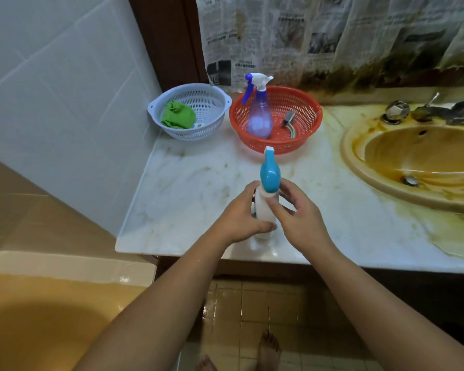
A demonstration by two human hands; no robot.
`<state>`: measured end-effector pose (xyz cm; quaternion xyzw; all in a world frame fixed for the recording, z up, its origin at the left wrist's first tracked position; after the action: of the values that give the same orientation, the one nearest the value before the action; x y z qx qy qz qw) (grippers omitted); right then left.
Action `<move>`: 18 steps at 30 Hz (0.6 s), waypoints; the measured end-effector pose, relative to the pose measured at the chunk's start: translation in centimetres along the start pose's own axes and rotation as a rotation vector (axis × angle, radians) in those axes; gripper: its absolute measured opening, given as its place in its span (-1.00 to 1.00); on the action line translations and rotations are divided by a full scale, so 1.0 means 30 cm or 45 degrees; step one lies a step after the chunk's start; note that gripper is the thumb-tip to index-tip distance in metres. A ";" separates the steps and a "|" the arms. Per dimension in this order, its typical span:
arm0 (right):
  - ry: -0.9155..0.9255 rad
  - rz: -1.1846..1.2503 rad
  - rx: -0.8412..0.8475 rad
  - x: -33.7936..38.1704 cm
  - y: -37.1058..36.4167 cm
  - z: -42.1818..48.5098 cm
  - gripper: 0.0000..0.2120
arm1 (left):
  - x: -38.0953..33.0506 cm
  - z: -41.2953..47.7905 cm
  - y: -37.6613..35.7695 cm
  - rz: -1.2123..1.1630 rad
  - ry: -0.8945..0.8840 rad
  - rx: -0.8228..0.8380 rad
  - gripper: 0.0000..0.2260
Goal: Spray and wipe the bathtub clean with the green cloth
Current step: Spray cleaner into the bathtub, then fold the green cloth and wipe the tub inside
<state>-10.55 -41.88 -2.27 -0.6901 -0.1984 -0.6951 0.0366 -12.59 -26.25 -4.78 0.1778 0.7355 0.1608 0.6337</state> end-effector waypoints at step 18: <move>-0.067 -0.249 -0.036 -0.048 -0.037 -0.095 -0.59 | 0.088 -0.144 0.077 0.025 0.143 -0.049 -0.18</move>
<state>-13.54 -42.10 -3.84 -0.6859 -0.2557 -0.6797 -0.0465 -17.09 -23.03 -5.41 0.1634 0.7649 0.1907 0.5932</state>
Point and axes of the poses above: each hand's wrist, its own z-axis towards the middle knuckle, its own y-axis out of the back of the hand, x = y × z, the point moved 3 cm from there along z, towards the middle knuckle, and after that the axes turned 2 degrees about -y, right-handed, at the moved point
